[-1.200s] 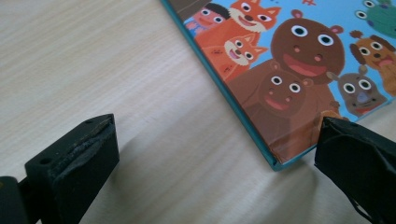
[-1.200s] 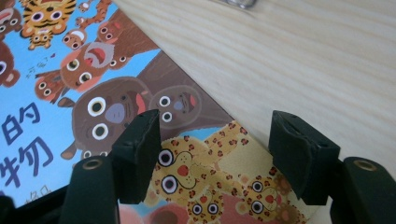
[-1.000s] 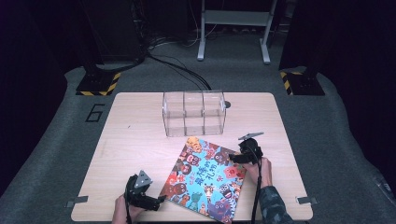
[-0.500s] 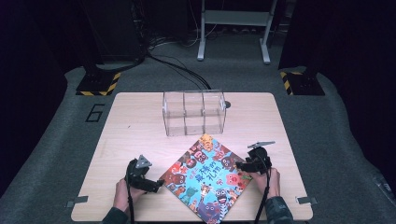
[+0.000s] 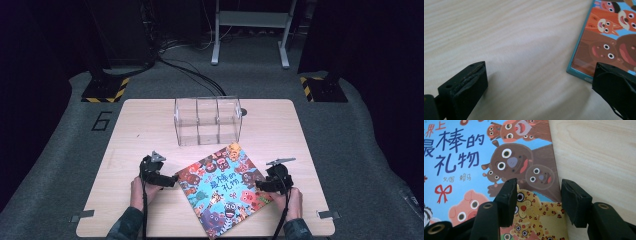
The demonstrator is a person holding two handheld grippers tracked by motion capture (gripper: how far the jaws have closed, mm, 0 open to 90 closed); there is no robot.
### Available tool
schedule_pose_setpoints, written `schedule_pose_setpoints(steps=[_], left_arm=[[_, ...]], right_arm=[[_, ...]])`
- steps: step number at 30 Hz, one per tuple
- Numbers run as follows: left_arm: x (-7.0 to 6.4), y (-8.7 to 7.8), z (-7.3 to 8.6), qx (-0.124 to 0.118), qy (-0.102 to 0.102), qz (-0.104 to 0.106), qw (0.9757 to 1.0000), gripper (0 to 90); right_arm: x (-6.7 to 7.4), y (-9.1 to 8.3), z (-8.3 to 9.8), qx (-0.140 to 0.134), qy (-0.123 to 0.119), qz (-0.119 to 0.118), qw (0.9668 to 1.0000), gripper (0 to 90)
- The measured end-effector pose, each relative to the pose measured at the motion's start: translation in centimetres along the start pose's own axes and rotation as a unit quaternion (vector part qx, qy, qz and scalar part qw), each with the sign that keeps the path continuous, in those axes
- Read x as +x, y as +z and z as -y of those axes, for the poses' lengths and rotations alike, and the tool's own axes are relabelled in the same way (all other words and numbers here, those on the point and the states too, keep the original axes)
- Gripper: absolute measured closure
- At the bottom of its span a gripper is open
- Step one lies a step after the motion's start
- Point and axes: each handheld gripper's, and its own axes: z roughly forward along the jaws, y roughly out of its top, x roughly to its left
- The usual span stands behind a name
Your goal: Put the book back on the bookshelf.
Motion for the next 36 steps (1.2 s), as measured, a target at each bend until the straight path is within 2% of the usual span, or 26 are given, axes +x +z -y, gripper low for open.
schedule_pose_setpoints(steps=[6, 11, 13, 14, 15, 17, 18, 19, 20, 21, 22, 25, 27, 29, 31, 32, 33, 34, 36], left_arm=[[0.5, 1.2, -1.1, -0.011, -0.027, -0.021, 0.9994, 0.0], [0.9, 2.0, -1.8, -0.014, -0.022, -0.045, 0.9987, 0.0], [0.9, 2.1, -1.8, -0.017, -0.021, -0.050, 0.9984, 0.0], [0.8, 2.1, -1.7, -0.016, -0.022, -0.050, 0.9984, 0.0], [0.8, 1.9, -1.7, -0.012, -0.020, -0.043, 0.9988, 0.0], [0.7, 1.4, -1.5, -0.015, -0.034, -0.016, 0.9992, 0.0], [0.5, 1.3, -1.4, -0.025, -0.050, -0.006, 0.9984, 0.0], [0.5, 1.0, -1.2, -0.021, -0.056, 0.006, 0.9982, 0.0], [0.3, 0.7, -1.0, -0.031, -0.064, 0.013, 0.9974, 0.0], [0.2, 0.5, -0.7, -0.033, -0.057, 0.013, 0.9977, 0.0], [-0.1, 0.3, -0.3, -0.033, -0.060, 0.016, 0.9975, 0.0], [-0.8, -0.1, 0.6, -0.045, -0.060, 0.016, 0.9971, 0.0], [-1.2, -0.3, 1.0, -0.047, -0.057, 0.012, 0.9972, 0.0], [-1.7, -0.2, 1.1, -0.050, -0.050, 0.003, 0.9975, 0.0], [-1.8, -0.1, 1.0, -0.042, -0.031, -0.001, 0.9986, 0.0], [-2.1, 0.1, 1.0, -0.051, -0.037, -0.002, 0.9980, 0.0], [-2.1, 0.0, 0.9, -0.043, -0.029, -0.001, 0.9987, 0.0], [-2.1, 0.0, 0.9, -0.045, -0.032, -0.001, 0.9985, 0.0], [-2.0, 0.0, 1.0, -0.044, -0.025, 0.000, 0.9987, 0.0]], right_arm=[[0.9, -0.5, 0.9, 0.002, 0.010, 0.005, 0.9999, 45.5], [2.0, -0.9, 1.9, 0.015, 0.002, -0.007, 0.9999, 41.4], [2.0, -1.0, 2.3, 0.017, 0.009, -0.026, 0.9995, 41.1], [2.0, -1.0, 2.4, 0.018, 0.000, -0.028, 0.9995, 40.2], [1.9, -0.9, 2.3, 0.018, -0.002, -0.033, 0.9993, 38.5], [1.5, -0.8, 1.8, 0.015, -0.001, -0.047, 0.9988, 38.4], [1.2, -0.7, 1.4, 0.006, -0.009, -0.053, 0.9985, 38.4], [1.0, -0.6, 0.9, 0.000, -0.017, -0.056, 0.9983, 38.3], [1.0, -0.4, 0.2, -0.001, -0.013, -0.059, 0.9982, 38.3], [0.8, -0.2, -0.5, -0.005, -0.022, -0.058, 0.9981, 38.3], [0.6, 0.0, -1.1, -0.006, -0.030, -0.055, 0.9980, 38.3], [0.3, 1.0, -2.7, 0.007, -0.046, -0.057, 0.9973, 38.2], [0.4, 1.8, -3.2, 0.022, -0.053, -0.048, 0.9972, 38.2], [0.5, 2.5, -3.5, 0.027, -0.047, -0.046, 0.9975, 37.0], [0.4, 2.6, -3.7, 0.028, -0.043, -0.047, 0.9976, 36.8], [0.3, 2.7, -3.8, 0.029, -0.044, -0.049, 0.9974, 36.6], [0.4, 2.7, -3.9, 0.030, -0.038, -0.050, 0.9976, 36.7], [0.3, 2.8, -4.1, 0.033, -0.040, -0.050, 0.9974, 36.6], [0.3, 2.8, -4.4, 0.045, -0.039, -0.050, 0.9969, 36.3]])
